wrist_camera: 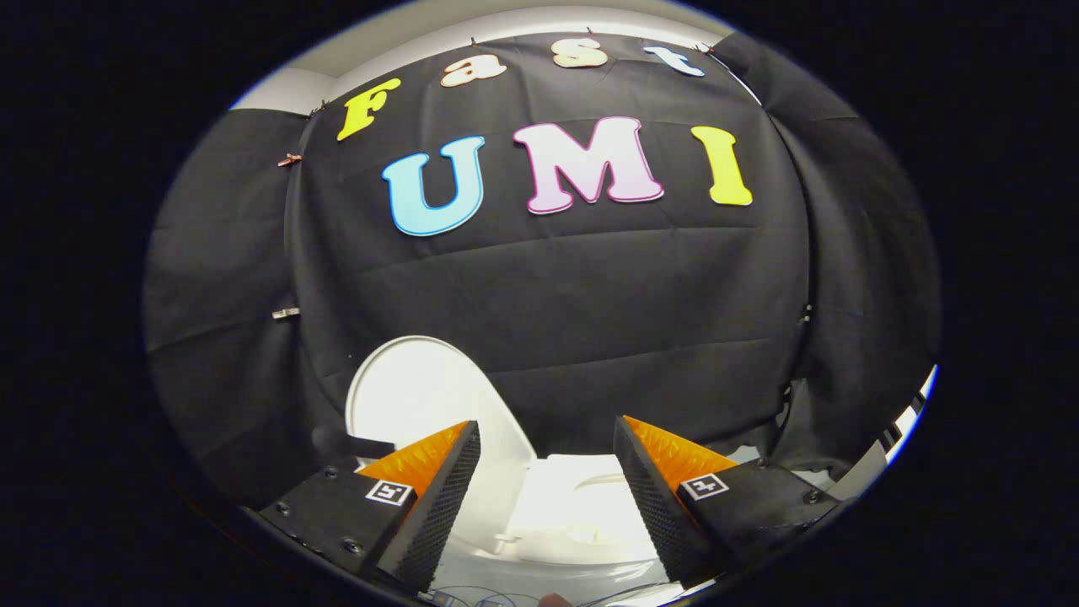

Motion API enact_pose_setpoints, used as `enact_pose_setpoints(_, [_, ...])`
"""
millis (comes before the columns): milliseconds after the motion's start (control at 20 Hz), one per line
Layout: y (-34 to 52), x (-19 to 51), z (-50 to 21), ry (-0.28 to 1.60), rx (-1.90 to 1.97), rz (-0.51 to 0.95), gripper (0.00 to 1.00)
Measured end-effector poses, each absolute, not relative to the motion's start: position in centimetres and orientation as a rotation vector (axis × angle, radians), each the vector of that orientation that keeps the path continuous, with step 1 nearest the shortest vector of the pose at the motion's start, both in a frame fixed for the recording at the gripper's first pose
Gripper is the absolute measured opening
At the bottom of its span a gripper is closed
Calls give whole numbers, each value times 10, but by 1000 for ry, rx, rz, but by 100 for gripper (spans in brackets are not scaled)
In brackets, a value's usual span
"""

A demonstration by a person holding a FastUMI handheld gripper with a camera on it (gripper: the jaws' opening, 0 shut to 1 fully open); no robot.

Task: Open the toilet lid.

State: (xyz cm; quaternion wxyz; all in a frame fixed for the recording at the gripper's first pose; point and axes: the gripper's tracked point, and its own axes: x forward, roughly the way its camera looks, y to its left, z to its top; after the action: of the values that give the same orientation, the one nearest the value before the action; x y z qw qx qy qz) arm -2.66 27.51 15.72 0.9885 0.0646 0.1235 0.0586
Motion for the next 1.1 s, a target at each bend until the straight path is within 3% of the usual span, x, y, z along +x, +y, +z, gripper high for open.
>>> enact_pose_setpoints(450, [156, -17, 73, 137, -77, 28, 99])
enact_pose_setpoints(1100, [119, -25, -9, 134, 0, 16, 99])
